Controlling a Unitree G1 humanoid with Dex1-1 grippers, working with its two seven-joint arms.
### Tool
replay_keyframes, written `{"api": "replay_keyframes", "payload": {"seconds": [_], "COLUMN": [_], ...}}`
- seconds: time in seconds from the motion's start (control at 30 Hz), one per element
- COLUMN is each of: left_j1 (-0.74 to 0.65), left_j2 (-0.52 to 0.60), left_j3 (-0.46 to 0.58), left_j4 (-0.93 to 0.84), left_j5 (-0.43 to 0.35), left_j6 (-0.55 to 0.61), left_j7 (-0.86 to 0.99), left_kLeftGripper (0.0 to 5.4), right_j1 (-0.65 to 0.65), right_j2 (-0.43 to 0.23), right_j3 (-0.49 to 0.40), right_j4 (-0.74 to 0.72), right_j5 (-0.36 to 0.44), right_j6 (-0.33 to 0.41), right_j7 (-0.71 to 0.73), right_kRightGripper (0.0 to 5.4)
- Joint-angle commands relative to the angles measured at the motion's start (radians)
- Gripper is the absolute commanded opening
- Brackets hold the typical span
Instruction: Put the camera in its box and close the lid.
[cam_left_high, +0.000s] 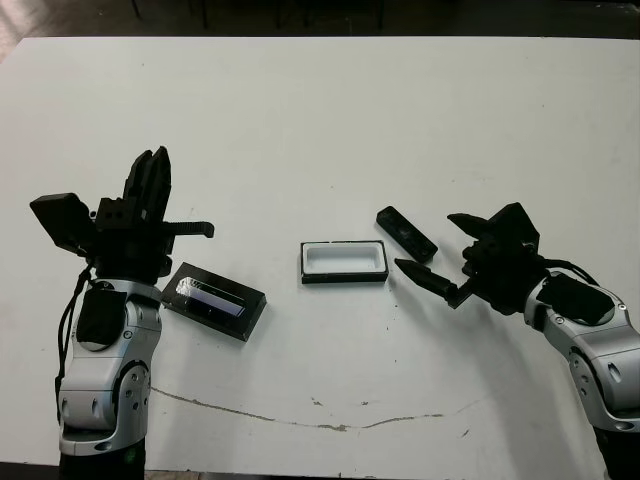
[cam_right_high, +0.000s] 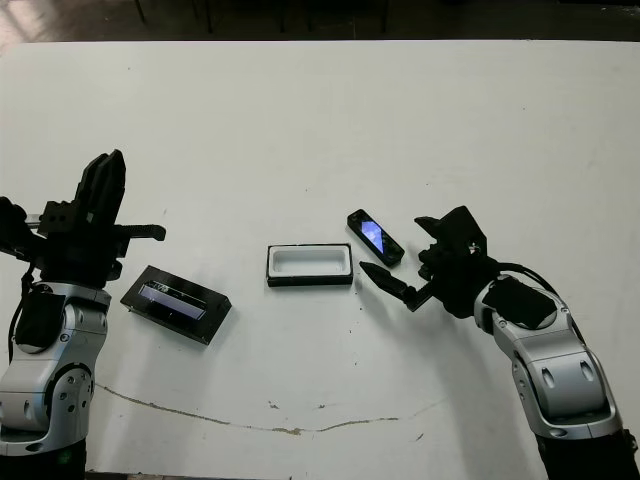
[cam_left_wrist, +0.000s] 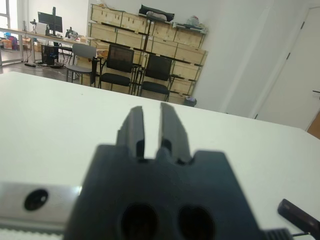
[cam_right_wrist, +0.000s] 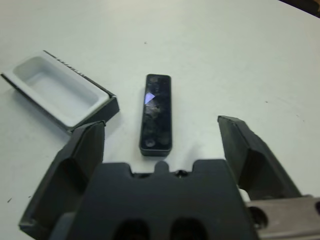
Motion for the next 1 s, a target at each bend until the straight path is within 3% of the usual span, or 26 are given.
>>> {"api": "replay_keyframes", "payload": {"seconds": [0.03,0.33,0.5,0.7,1.0], "left_j1": [0.02,0.02,0.021,0.033,0.034], "left_j2": [0.01,0.012,0.014,0.023,0.021], "left_j3": [0.005,0.007,0.006,0.007,0.003], "left_j4": [0.003,0.002,-0.004,-0.012,-0.013], "left_j5": [0.0,0.0,-0.004,0.007,0.008], "left_j6": [0.015,0.014,0.021,0.018,0.02], "left_j7": [0.002,-0.001,-0.001,-0.004,0.0], "left_kLeftGripper": [0.0,0.0,0.0,0.0,0.0], "right_j1": [0.004,-0.004,-0.005,0.001,0.039], "right_j2": [0.012,0.001,0.011,0.015,0.02], "right_j3": [-0.01,0.003,0.022,0.05,0.086], "right_j4": [0.024,0.033,0.046,0.078,0.078], "right_j5": [0.02,0.013,0.011,-0.007,-0.078], "right_j6": [0.0,0.002,0.004,-0.031,-0.07], "right_j7": [-0.006,-0.007,-0.009,-0.01,-0.061], "right_kRightGripper": [4.7,4.63,3.54,3.25,1.21]}}
